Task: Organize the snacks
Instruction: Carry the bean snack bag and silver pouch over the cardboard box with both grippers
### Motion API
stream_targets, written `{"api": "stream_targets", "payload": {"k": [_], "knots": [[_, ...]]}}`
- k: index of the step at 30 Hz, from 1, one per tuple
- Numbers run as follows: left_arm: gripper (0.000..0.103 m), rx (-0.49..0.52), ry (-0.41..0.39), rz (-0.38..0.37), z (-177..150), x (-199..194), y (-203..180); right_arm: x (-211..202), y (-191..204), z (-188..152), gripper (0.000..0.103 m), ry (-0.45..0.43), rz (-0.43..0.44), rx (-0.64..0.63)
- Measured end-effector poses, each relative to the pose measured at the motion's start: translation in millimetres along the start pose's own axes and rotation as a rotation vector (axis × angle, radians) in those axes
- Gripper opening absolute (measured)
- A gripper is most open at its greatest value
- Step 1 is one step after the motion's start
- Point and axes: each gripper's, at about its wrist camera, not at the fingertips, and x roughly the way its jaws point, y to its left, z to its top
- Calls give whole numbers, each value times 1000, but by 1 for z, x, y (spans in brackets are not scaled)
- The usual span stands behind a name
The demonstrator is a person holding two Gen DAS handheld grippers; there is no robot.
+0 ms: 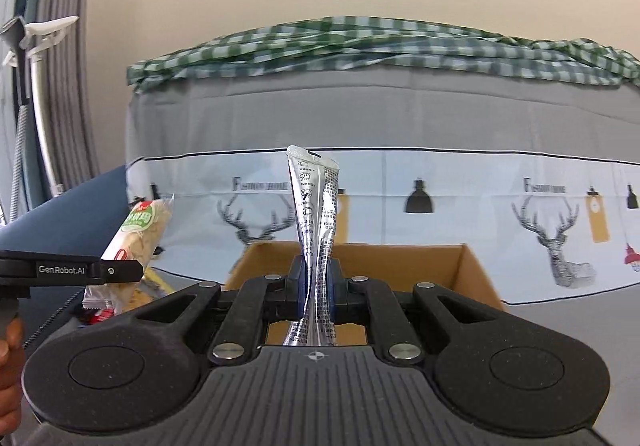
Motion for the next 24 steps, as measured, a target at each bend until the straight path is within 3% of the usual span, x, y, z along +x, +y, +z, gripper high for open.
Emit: {"api": "stream_targets", "payload": {"k": [12,24], "knots": [[40,76,-21,-134,-10,10,-61,-3,-30,-5,11,11,-75,-2],[40,110,-23,-189,-19,13,-81,-6,-41,-9,11,17,-105,-1]]}}
